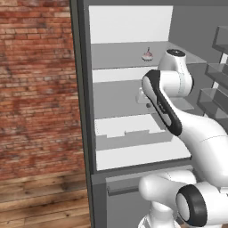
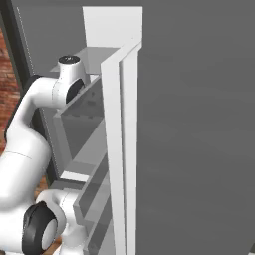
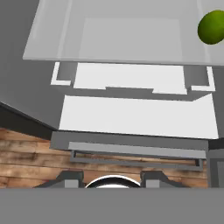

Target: Grab the garlic and lime from the fridge, place them in the blender, close the lid, and turn on the blender to create a marinade.

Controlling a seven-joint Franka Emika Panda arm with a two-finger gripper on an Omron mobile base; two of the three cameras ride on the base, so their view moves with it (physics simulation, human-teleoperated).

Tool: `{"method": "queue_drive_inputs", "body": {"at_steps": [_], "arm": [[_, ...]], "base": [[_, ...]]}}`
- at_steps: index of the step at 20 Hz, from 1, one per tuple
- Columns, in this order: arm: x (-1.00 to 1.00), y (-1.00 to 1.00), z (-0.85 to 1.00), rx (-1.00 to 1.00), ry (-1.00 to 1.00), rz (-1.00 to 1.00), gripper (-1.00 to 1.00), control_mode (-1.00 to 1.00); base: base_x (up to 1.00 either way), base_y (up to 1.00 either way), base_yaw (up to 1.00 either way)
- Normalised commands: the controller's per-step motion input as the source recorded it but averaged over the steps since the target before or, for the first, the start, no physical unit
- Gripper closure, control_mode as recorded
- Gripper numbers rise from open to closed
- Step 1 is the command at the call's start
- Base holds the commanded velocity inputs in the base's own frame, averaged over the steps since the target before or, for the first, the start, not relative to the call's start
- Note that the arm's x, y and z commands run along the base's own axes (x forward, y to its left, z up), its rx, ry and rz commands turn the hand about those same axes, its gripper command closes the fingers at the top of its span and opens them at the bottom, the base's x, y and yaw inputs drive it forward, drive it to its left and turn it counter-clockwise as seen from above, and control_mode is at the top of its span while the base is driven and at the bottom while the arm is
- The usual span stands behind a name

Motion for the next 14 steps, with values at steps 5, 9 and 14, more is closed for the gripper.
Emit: {"method": "queue_drive_inputs", "body": {"at_steps": [5, 9, 14], "arm": [[-0.23, 0.11, -0.27, -0.04, -0.1, 0.0, -1.0, -1.0], [0.0, 0.1, -0.99, -0.27, 0.01, 0.0, -1.0, -1.0], [0.13, -0.44, -0.28, -0.12, 0.0, 0.0, -1.0, -1.0]], "base": [[0.0, 0.0, 0.0], [0.0, 0.0, 0.0], [0.0, 0.0, 0.0]]}}
